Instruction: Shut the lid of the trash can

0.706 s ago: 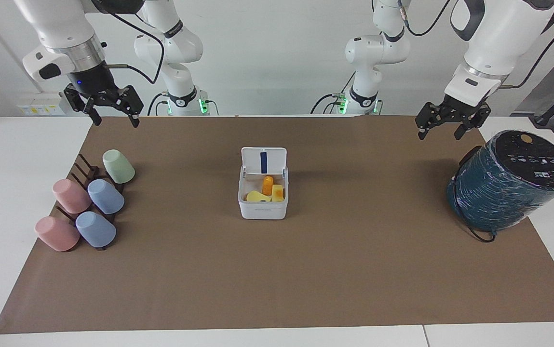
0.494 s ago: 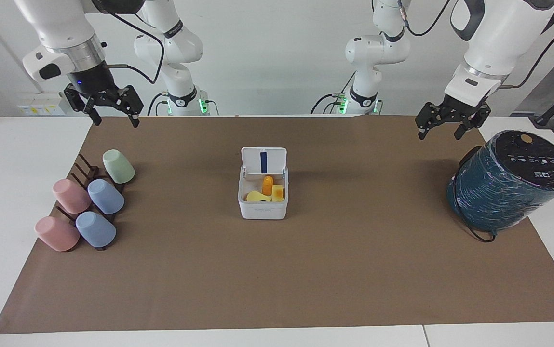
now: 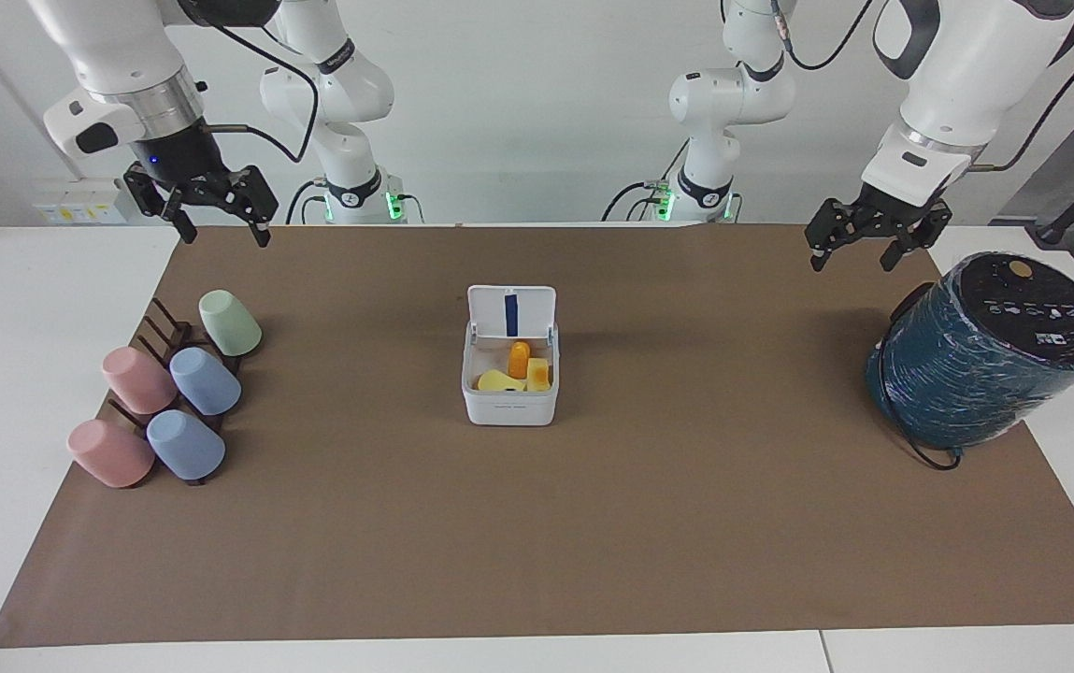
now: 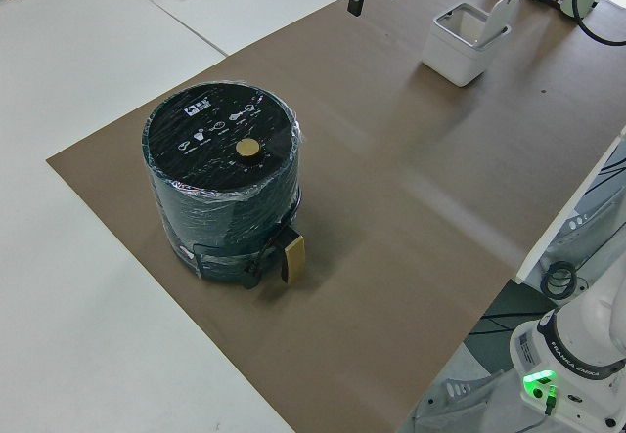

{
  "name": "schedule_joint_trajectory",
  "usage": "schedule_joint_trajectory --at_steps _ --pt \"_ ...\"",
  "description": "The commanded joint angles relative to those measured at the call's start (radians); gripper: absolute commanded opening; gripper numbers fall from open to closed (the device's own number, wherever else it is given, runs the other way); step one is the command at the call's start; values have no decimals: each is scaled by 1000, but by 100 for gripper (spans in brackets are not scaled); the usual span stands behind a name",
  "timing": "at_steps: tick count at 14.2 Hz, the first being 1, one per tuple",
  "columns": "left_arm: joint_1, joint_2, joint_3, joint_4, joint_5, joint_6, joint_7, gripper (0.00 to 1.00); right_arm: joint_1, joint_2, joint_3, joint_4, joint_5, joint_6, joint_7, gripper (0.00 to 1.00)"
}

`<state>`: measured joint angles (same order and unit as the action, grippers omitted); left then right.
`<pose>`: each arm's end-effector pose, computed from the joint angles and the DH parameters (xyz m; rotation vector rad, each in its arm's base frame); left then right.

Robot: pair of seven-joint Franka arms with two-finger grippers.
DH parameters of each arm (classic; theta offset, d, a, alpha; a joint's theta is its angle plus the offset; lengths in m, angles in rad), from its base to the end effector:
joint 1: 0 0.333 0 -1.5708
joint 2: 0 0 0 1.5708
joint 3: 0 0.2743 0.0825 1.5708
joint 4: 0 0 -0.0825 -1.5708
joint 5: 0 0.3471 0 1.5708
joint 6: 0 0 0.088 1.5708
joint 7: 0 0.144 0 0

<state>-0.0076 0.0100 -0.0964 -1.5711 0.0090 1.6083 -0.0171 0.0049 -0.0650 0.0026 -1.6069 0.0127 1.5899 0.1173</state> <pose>0.5224 -0.0530 0.5439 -3.1319 0.1365 -0.0434 0.5039 0.0056 0.5650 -3.1205 0.1714 -0.0737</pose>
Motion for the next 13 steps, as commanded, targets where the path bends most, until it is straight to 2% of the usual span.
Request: schedule_joint_trajectory --at_steps 1,9,13 --pt "8 -33 -2 -36 -11 5 6 100 7 -19 4 -19 6 -1 25 100" --pt "8 -31 0 -36 -11 5 6 100 66 -25 19 -31 6 1 113 100" --pt "8 -31 0 -36 -11 5 6 100 147 -33 25 -57 13 42 223 100"
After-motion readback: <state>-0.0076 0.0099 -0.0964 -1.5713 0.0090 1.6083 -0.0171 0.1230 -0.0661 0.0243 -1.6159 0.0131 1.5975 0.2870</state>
